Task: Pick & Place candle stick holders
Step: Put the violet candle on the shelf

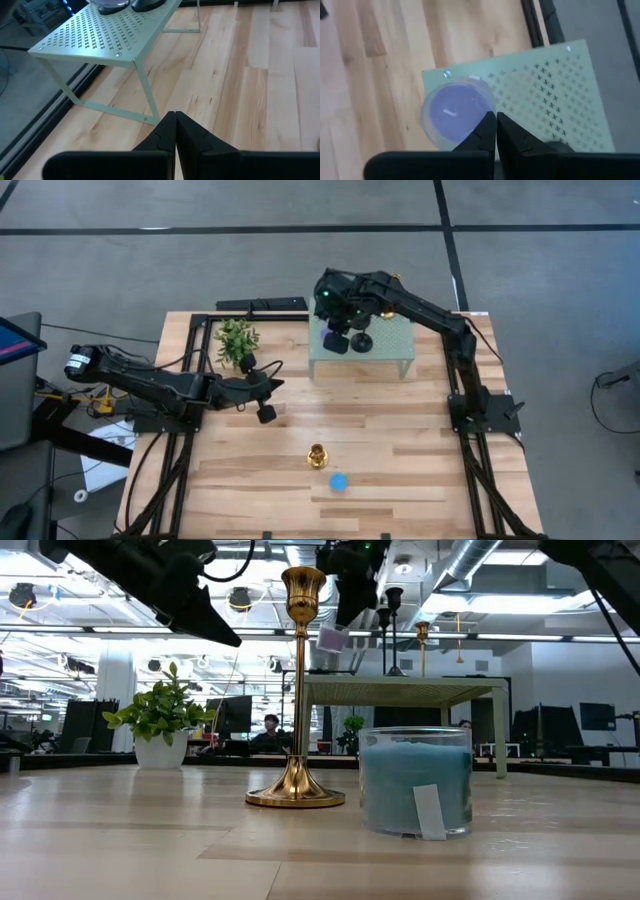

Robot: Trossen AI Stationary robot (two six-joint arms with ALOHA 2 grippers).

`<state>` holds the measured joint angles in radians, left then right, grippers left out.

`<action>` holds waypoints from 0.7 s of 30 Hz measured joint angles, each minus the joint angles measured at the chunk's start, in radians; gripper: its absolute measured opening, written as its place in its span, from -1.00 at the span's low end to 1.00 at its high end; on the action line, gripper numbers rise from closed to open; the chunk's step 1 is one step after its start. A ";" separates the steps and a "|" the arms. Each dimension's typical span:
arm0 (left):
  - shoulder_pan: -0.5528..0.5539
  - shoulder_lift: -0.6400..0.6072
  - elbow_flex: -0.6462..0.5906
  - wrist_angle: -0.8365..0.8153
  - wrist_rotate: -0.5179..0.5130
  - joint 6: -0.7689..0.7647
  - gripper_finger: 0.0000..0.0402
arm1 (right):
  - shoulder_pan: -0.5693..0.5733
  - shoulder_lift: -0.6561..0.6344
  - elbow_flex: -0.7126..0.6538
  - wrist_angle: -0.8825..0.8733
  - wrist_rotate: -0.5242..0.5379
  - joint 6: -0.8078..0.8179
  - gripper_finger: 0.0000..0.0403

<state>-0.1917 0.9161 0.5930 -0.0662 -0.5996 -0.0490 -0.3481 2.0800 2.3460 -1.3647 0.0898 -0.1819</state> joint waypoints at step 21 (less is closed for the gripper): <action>0.000 0.001 0.000 0.000 0.002 -0.008 -0.98 | 0.008 0.004 0.000 -0.021 -0.077 -0.043 -1.00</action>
<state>-0.1917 0.9169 0.5930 -0.0666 -0.5976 -0.0566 -0.3397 2.0838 2.3459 -1.3854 0.0128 -0.2247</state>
